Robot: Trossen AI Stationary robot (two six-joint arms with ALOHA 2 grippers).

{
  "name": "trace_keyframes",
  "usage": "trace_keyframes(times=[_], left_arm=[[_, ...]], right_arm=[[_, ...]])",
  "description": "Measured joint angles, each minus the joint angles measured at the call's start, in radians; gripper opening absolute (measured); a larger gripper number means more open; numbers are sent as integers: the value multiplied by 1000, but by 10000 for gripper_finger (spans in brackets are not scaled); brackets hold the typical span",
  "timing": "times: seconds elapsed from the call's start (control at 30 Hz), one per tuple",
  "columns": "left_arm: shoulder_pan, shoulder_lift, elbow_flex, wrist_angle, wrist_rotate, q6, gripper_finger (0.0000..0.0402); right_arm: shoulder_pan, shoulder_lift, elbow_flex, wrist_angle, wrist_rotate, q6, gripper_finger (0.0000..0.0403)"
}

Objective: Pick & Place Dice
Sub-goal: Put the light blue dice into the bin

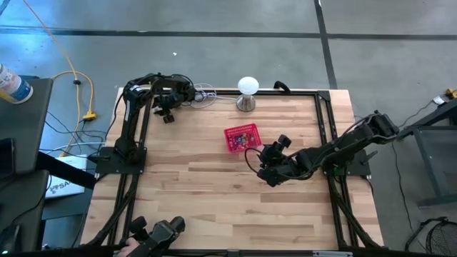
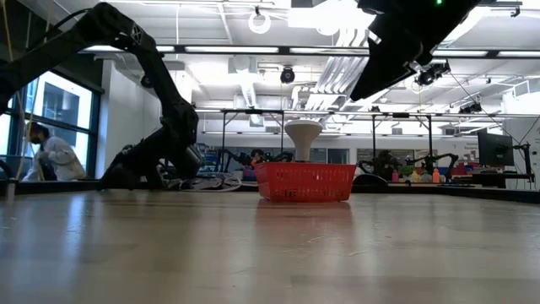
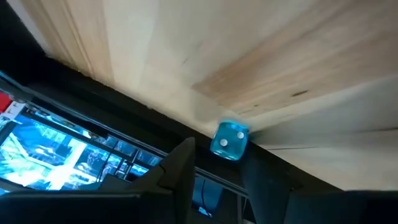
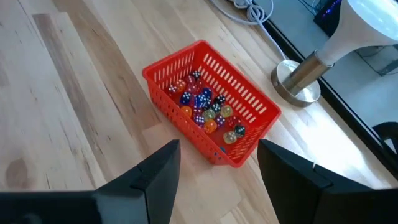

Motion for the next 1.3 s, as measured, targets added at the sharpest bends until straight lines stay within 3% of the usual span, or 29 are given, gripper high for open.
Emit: trace_keyframes(times=[0.3,0.63,0.83,1.17,1.3], left_arm=[[9,1,-1,28,27,78,120],[-3,3,-4,56,37,173,50],[-13,3,-4,63,38,180,52],[-54,4,0,13,67,10,53],[-91,5,-1,-34,123,-50,53]], right_arm=[[0,0,0,4,-4,0,205],[1,0,-1,4,-56,2,205],[1,0,-1,4,-56,3,205],[1,-1,-1,10,-56,4,205],[3,-1,-1,12,-61,4,205]])
